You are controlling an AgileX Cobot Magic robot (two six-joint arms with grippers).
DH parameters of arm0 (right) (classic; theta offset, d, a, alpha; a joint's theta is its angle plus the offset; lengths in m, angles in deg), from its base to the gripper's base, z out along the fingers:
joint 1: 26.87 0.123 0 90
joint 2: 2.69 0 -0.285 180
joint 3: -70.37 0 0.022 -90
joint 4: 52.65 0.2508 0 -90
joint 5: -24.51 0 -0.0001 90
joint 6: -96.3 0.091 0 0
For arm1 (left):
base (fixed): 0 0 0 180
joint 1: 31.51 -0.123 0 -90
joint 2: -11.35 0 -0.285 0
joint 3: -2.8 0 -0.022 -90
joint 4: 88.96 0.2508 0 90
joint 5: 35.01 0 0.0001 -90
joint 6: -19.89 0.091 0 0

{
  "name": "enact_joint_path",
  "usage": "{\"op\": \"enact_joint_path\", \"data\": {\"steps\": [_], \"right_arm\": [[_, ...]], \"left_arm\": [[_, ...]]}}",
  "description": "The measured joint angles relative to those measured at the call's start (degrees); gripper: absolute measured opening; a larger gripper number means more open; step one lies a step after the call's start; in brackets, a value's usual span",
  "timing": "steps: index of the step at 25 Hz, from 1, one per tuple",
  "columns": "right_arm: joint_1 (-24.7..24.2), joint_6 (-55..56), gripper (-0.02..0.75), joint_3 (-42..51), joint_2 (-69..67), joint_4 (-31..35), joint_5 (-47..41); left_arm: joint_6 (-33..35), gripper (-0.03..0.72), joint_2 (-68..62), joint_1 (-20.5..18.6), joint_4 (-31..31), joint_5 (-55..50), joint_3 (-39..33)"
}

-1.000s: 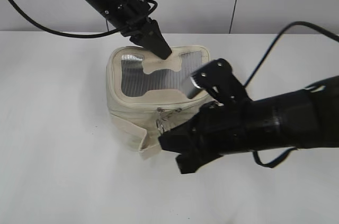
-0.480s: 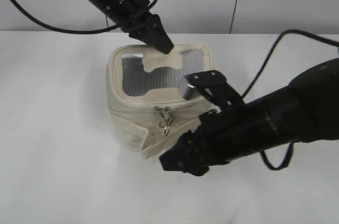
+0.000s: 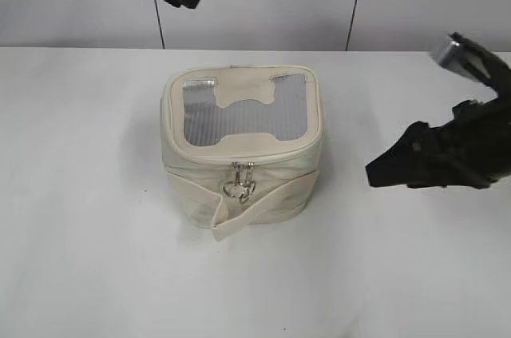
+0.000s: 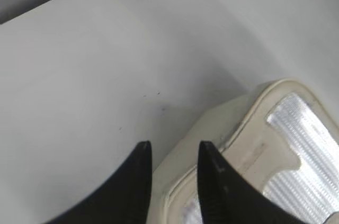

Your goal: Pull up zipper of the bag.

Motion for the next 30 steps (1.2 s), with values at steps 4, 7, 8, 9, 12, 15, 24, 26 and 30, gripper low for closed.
{"op": "enact_joint_path", "data": {"steps": [4,7,8,9,12,15,24,26,30], "right_arm": [[-3.5,13.3,0.553,-6.8,0.2,-14.3,-8.0],[-3.6,24.4,0.554,-11.9,0.5,-25.6,-13.6],[-3.6,27.3,0.552,-12.8,1.0,-29.1,-15.2],[-3.6,29.3,0.55,-13.1,1.6,-31.6,-16.9],[-3.6,33.4,0.547,-11.5,6.1,-37.9,-20.2],[-3.6,34.9,0.547,-6.0,13.8,-41.0,-20.4],[-3.6,40.0,0.547,8.9,49.6,-45.0,-21.4],[-3.6,42.4,0.547,9.1,57.7,-47.3,-21.4],[-3.6,44.0,0.547,9.5,70.0,-51.4,-22.0]], "left_arm": [[-7.9,0.229,7.8,0.0,7.9,4.8,-11.7],[-12.3,0.229,17.0,0.0,11.3,9.5,-25.2],[-13.3,0.228,20.0,0.0,12.4,10.8,-29.0],[-14.7,0.227,24.1,0.0,13.5,11.9,-33.6],[-19.8,0.228,37.6,0.0,18.0,13.5,-45.0],[-27.9,0.228,53.3,0.0,23.4,13.1,-54.1],[-40.3,0.228,96.1,0.0,34.0,-2.6,-67.4],[-40.4,0.228,101.6,0.0,36.3,-5.4,-68.9],[-39.8,0.228,110.6,0.0,36.3,-6.1,-72.0]]}}
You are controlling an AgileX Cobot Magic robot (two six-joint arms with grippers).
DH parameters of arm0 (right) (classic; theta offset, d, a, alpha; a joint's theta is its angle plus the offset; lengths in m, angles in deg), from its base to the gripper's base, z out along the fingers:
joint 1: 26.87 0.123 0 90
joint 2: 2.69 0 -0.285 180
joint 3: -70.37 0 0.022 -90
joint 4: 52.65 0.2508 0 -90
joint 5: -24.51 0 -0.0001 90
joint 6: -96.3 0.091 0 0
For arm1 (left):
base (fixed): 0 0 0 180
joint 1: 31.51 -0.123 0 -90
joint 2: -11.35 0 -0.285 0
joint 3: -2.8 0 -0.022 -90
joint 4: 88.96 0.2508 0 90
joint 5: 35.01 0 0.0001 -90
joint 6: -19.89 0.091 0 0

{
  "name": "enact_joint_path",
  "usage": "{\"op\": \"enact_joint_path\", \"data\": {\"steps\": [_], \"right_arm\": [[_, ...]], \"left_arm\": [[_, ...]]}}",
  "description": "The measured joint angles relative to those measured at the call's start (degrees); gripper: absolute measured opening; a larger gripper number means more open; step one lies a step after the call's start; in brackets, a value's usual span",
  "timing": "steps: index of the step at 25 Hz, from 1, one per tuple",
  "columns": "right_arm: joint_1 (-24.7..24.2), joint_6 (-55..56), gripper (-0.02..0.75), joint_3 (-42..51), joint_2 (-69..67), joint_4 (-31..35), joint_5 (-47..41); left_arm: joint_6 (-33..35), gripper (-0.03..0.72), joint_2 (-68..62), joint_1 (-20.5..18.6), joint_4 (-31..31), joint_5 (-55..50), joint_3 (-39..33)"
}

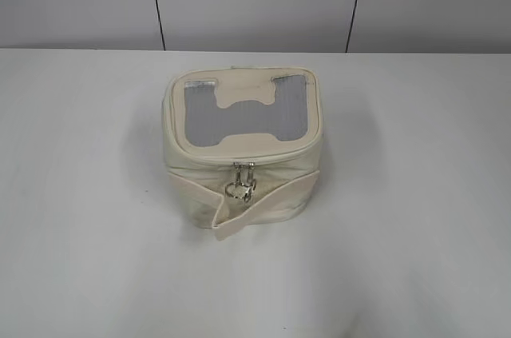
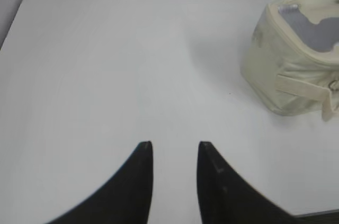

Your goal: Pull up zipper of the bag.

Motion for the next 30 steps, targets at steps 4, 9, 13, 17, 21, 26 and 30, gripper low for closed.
{"op": "enact_joint_path", "data": {"steps": [4,9,13,17,21,26,30], "right_arm": [[0.0,0.5,0.547,0.9,8.8,-2.7,-1.1],[0.0,0.6,0.547,0.9,13.9,-2.8,-1.2],[0.0,0.6,0.547,1.2,14.0,-2.8,-1.2],[0.0,0.7,0.547,1.2,14.0,-2.8,-1.2],[0.0,0.7,0.547,1.2,14.0,-3.0,-1.2],[-2.9,0.7,0.547,1.2,14.0,-3.0,-1.2],[-7.8,0.8,0.547,1.2,14.0,-2.7,-1.2]], "left_arm": [[5.2,0.228,1.7,0.0,-3.8,2.7,-0.9],[12.5,0.228,1.7,0.0,-10.4,4.6,-2.0],[13.2,0.228,1.7,0.0,-11.0,4.8,-2.0],[13.2,0.228,1.7,0.0,-11.1,4.9,-2.0],[13.2,0.228,1.6,0.0,-11.1,4.9,-2.0],[13.2,0.228,1.7,-7.3,-11.1,4.9,-2.0],[13.2,0.228,1.7,-15.9,-11.1,5.0,-2.0]]}}
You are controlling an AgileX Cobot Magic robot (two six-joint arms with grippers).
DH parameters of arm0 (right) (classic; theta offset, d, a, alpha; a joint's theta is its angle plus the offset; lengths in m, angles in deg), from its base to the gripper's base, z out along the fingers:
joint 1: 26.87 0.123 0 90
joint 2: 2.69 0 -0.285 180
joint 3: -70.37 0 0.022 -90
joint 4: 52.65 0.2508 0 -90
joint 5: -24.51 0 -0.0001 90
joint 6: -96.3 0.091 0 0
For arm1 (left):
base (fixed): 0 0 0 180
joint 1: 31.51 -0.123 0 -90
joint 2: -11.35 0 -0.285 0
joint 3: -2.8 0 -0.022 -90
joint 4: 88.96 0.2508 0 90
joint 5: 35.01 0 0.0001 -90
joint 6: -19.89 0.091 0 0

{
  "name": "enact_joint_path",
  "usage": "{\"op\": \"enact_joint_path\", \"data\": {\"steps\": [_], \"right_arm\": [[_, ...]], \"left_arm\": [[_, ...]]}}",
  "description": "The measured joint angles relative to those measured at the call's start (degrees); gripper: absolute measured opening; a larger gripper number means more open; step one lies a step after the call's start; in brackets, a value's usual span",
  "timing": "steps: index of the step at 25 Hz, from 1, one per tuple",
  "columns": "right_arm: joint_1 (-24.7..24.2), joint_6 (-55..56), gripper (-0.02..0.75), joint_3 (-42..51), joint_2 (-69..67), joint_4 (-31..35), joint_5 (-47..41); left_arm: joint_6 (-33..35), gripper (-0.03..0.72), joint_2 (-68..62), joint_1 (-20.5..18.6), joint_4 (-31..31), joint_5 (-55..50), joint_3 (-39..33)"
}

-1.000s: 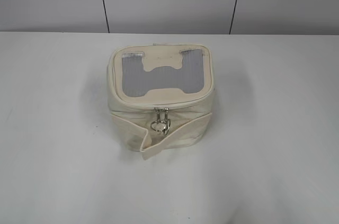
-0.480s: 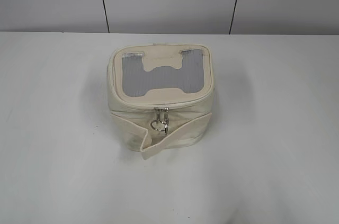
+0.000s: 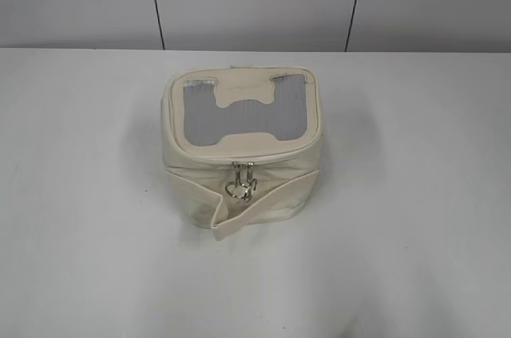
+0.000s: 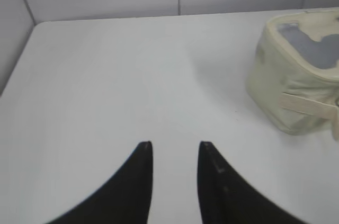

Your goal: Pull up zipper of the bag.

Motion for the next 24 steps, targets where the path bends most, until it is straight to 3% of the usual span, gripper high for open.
{"op": "enact_joint_path", "data": {"steps": [3,24], "right_arm": [[-1.0,0.0,0.547,0.0,0.0,0.0,0.0],[-1.1,0.1,0.547,0.0,0.0,0.0,0.0]], "left_arm": [[0.0,0.228,0.0,-2.2,0.0,0.1,0.0],[0.0,0.228,0.0,-2.4,0.0,0.1,0.0]]}}
